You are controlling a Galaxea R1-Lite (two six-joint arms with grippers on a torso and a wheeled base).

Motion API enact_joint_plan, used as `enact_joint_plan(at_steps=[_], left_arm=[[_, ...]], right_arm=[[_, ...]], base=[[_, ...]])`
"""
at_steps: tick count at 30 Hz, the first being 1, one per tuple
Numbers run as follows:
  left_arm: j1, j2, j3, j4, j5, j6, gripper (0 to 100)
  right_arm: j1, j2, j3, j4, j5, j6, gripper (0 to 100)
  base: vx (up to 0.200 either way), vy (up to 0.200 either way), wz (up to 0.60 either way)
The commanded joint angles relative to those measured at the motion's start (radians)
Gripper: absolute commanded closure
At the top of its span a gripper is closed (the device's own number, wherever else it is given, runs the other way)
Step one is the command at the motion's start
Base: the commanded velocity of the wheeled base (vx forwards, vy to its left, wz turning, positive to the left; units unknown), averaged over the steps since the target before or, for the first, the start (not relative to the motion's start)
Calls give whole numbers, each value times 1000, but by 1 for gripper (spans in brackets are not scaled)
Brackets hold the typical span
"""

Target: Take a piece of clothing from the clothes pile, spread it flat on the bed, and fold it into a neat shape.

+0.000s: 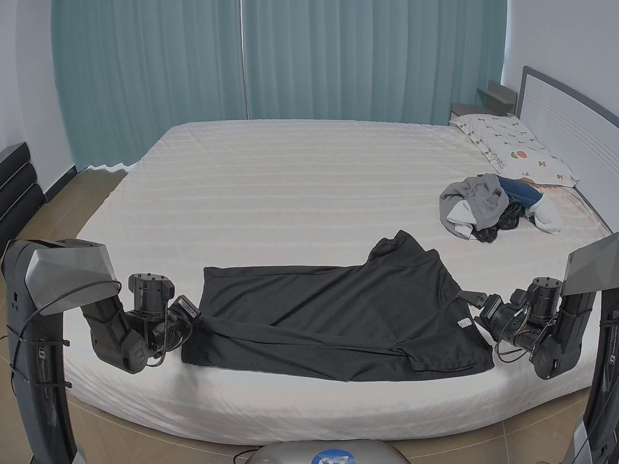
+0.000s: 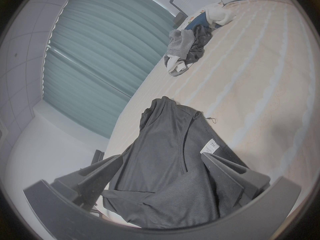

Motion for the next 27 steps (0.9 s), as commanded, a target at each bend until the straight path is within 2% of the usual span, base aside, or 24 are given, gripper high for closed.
enact_joint_plan(at_steps=[1,3,9,25,26,27], left_arm=[[0,-84,42,2,-2,-9,100],[0,-98,52,3,-10,-9,100],[6,-133,84,3,-66,-11,100],[6,-127,87,3,-70,-11,100],[6,-127,87,5,-70,-9,100],[6,-127,87,5,-70,-9,100]], right_arm=[[-2,54,-5,-4,1,-79,0],[-5,78,-5,-1,3,-116,0],[0,106,-16,27,14,-151,0],[6,169,-54,29,43,-236,0],[7,172,-54,29,43,-237,100],[6,173,-54,29,43,-239,100]], base=[[0,0,0],[0,0,0],[0,0,0],[0,0,0],[0,0,0],[0,0,0]])
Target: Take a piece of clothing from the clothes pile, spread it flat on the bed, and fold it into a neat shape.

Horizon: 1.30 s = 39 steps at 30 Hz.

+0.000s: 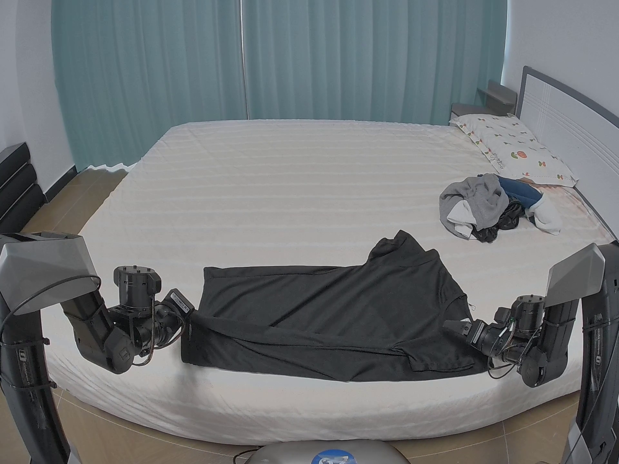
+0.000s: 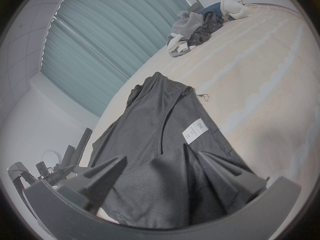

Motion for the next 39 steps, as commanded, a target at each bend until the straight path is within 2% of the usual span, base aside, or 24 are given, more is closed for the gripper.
enact_joint_plan(at_steps=[1,7,12,13,16,29,34,35,39], left_arm=[[0,0,0,0,1,-1,100],[0,0,0,1,1,0,100],[6,0,-6,1,1,0,100],[8,0,-8,1,1,0,100],[8,-2,-3,1,1,0,100],[20,-62,20,26,1,17,100],[20,-80,28,58,-10,36,100],[20,-88,35,61,-10,43,100],[22,-105,43,66,-12,52,100]], right_arm=[[0,20,-5,0,1,-2,100],[-6,5,5,-14,1,-2,100],[-43,-73,48,-24,23,4,100],[-60,-96,77,-29,64,5,100],[-91,-156,122,-37,119,10,100],[-161,-349,274,-37,254,5,100],[-192,-383,283,-37,282,8,100],[-204,-425,305,-37,311,10,100],[-207,-480,338,-37,351,10,100]], base=[[0,0,0],[0,0,0],[0,0,0],[0,0,0],[0,0,0],[0,0,0],[0,0,0],[0,0,0],[0,0,0]])
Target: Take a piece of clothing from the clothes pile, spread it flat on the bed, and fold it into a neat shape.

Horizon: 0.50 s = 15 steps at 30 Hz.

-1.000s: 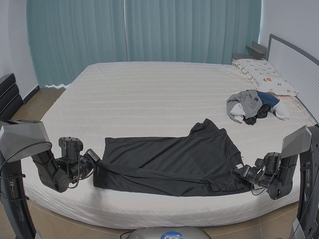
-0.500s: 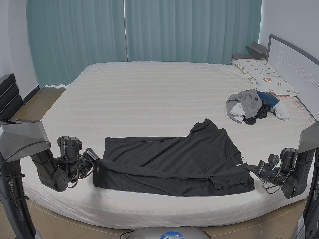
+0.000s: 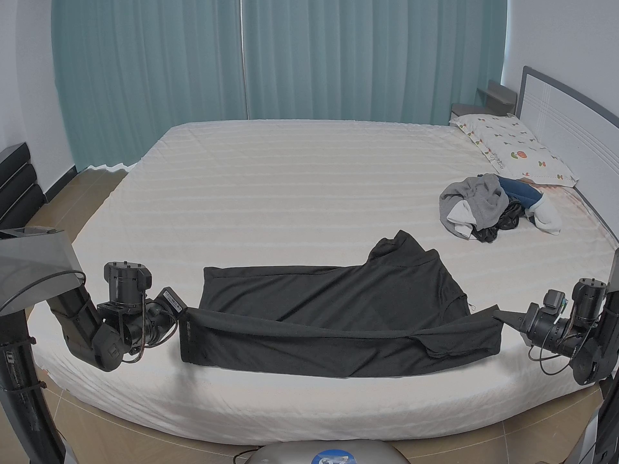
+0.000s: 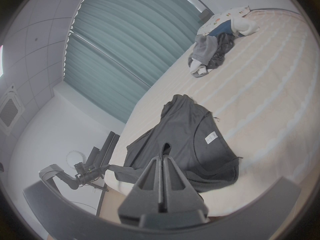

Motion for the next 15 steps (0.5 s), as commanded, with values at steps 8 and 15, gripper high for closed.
enact_joint_plan(at_steps=[8,15], left_arm=[[2,-76,87,31,-77,124,100],[32,-131,87,96,-80,161,100]], right_arm=[[-30,-157,86,-9,46,-22,100],[-28,-188,135,-8,46,-91,100]], base=[[0,0,0],[0,0,0]])
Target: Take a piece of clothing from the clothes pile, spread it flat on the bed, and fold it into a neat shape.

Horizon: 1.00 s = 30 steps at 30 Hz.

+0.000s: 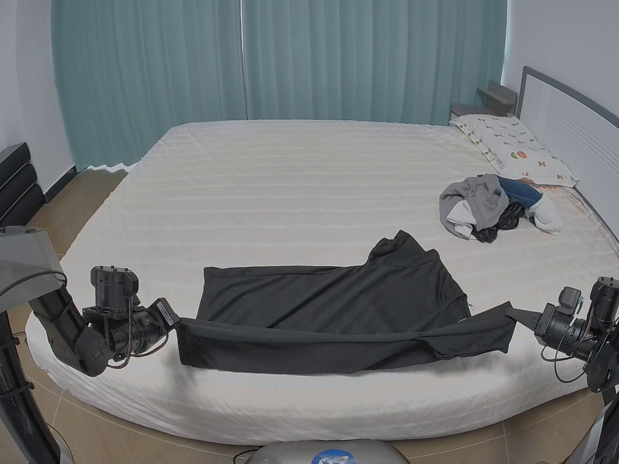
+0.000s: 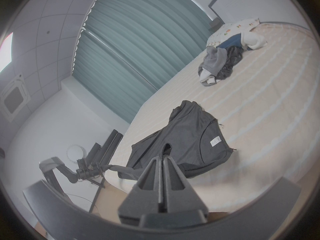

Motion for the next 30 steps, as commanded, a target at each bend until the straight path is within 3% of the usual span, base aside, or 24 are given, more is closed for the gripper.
enact_joint_plan(at_steps=[1,6,11,15,18,22,30], left_arm=[[15,-46,2,44,-1,28,100],[16,-55,19,53,-1,72,100],[19,-55,51,54,-1,131,100],[18,-56,63,54,0,148,100],[19,-56,74,59,-1,175,100],[18,-69,106,59,-1,226,100],[18,-81,154,59,0,304,100]], right_arm=[[0,-19,38,-6,1,-65,100],[-3,2,66,7,1,-194,100],[-36,-4,66,60,1,-257,100],[-37,-13,66,139,1,-323,100],[-42,-38,66,254,1,-438,100],[-62,-61,66,335,1,-529,100],[-85,-93,66,381,1,-567,100]], base=[[0,0,0],[0,0,0],[0,0,0],[0,0,0],[0,0,0],[0,0,0],[0,0,0]])
